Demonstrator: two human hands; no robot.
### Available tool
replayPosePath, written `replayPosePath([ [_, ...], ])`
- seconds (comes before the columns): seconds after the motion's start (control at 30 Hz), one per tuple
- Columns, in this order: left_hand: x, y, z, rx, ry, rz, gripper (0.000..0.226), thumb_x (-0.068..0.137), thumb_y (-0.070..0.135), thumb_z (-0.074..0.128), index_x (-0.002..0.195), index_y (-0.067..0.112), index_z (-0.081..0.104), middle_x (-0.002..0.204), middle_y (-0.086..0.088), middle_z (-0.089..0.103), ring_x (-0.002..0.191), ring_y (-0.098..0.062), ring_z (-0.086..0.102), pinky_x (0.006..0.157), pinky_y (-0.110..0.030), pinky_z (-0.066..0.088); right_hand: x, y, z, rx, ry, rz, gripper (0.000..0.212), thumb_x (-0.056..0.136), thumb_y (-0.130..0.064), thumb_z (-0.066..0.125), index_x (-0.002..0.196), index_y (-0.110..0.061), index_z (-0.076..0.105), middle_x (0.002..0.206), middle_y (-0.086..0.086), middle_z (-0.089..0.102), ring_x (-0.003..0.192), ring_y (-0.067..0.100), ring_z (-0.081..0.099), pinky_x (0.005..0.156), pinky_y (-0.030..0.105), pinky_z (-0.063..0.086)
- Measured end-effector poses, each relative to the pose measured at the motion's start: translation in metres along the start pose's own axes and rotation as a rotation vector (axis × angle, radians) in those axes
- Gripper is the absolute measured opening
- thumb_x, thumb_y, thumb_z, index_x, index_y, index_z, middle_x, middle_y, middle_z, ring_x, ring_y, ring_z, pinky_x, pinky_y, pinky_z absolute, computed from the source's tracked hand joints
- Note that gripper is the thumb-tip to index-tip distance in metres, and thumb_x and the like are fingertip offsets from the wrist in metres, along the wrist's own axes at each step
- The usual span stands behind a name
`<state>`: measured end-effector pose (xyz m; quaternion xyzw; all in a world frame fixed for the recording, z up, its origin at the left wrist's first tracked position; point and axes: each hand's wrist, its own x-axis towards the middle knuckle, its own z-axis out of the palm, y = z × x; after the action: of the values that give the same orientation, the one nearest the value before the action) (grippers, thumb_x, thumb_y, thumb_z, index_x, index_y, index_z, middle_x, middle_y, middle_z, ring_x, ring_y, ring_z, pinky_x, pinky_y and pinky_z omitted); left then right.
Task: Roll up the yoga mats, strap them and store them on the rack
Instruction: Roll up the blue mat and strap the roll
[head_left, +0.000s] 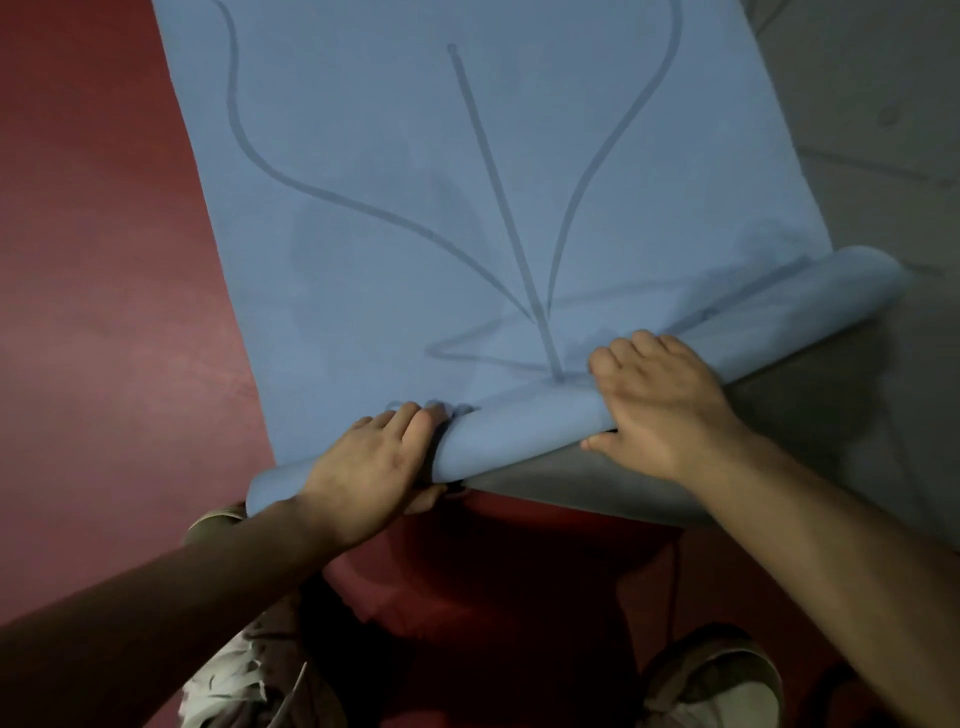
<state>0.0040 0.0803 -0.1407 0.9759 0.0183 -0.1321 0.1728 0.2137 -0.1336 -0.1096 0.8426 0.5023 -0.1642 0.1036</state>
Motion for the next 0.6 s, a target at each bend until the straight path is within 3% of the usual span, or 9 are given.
replayPosePath([
  [0.07, -0.001, -0.001, 0.000, -0.033, -0.003, -0.026, 0.070, 0.068, 0.045, 0.074, 0.126, 0.015, 0.048, 0.110, -0.007, 0.055, 0.091, -0.028, 0.062, 0.074, -0.038, 0.054, 0.004, 0.003, 0.000, 0.028, -0.060, -0.022, 0.078, 0.062, -0.071, 0.069, 0.114, -0.016, 0.050, 0.104, 0.004, 0.056, 0.103, 0.027, 0.049, 0.093, 0.040, 0.040],
  [0.17, -0.004, -0.004, -0.001, -0.067, 0.082, -0.040, 0.065, 0.073, 0.057, 0.066, 0.127, 0.021, 0.056, 0.114, -0.003, 0.051, 0.103, -0.028, 0.050, 0.084, -0.041, 0.044, 0.003, 0.005, 0.004, 0.079, -0.057, -0.026, 0.080, 0.060, -0.069, 0.071, 0.113, -0.015, 0.049, 0.115, 0.005, 0.050, 0.106, 0.028, 0.046, 0.096, 0.041, 0.038],
  [0.27, -0.005, -0.008, -0.004, -0.122, 0.099, -0.005, 0.065, 0.081, 0.061, 0.060, 0.134, 0.024, 0.055, 0.106, 0.006, 0.050, 0.095, -0.021, 0.049, 0.079, -0.032, 0.035, 0.006, 0.008, 0.004, 0.160, -0.024, -0.027, 0.080, 0.056, -0.065, 0.078, 0.114, -0.016, 0.050, 0.123, 0.005, 0.044, 0.112, 0.028, 0.042, 0.097, 0.042, 0.035],
  [0.43, -0.009, -0.003, -0.002, -0.185, 0.129, -0.040, 0.063, 0.078, 0.056, 0.064, 0.132, 0.026, 0.050, 0.107, 0.009, 0.051, 0.093, -0.018, 0.053, 0.079, -0.033, 0.043, 0.001, 0.017, 0.012, 0.317, 0.040, -0.037, 0.082, 0.052, -0.056, 0.086, 0.115, -0.022, 0.048, 0.115, -0.004, 0.047, 0.107, 0.020, 0.042, 0.093, 0.030, 0.025],
  [0.53, -0.007, -0.005, -0.004, -0.237, 0.123, -0.069, 0.056, 0.078, 0.059, 0.066, 0.122, 0.026, 0.054, 0.105, 0.009, 0.054, 0.093, -0.018, 0.056, 0.078, -0.034, 0.047, 0.002, 0.020, 0.012, 0.369, 0.057, -0.063, 0.071, 0.054, -0.054, 0.086, 0.105, -0.025, 0.048, 0.105, -0.008, 0.047, 0.101, 0.017, 0.042, 0.087, 0.027, 0.023],
  [0.6, -0.006, -0.010, -0.005, -0.265, 0.105, -0.070, 0.057, 0.080, 0.061, 0.064, 0.125, 0.027, 0.056, 0.106, 0.009, 0.054, 0.095, -0.018, 0.057, 0.080, -0.034, 0.046, 0.003, 0.021, 0.011, 0.381, 0.079, -0.088, 0.066, 0.056, -0.052, 0.086, 0.104, -0.024, 0.051, 0.111, -0.006, 0.049, 0.105, 0.018, 0.042, 0.091, 0.029, 0.027],
])
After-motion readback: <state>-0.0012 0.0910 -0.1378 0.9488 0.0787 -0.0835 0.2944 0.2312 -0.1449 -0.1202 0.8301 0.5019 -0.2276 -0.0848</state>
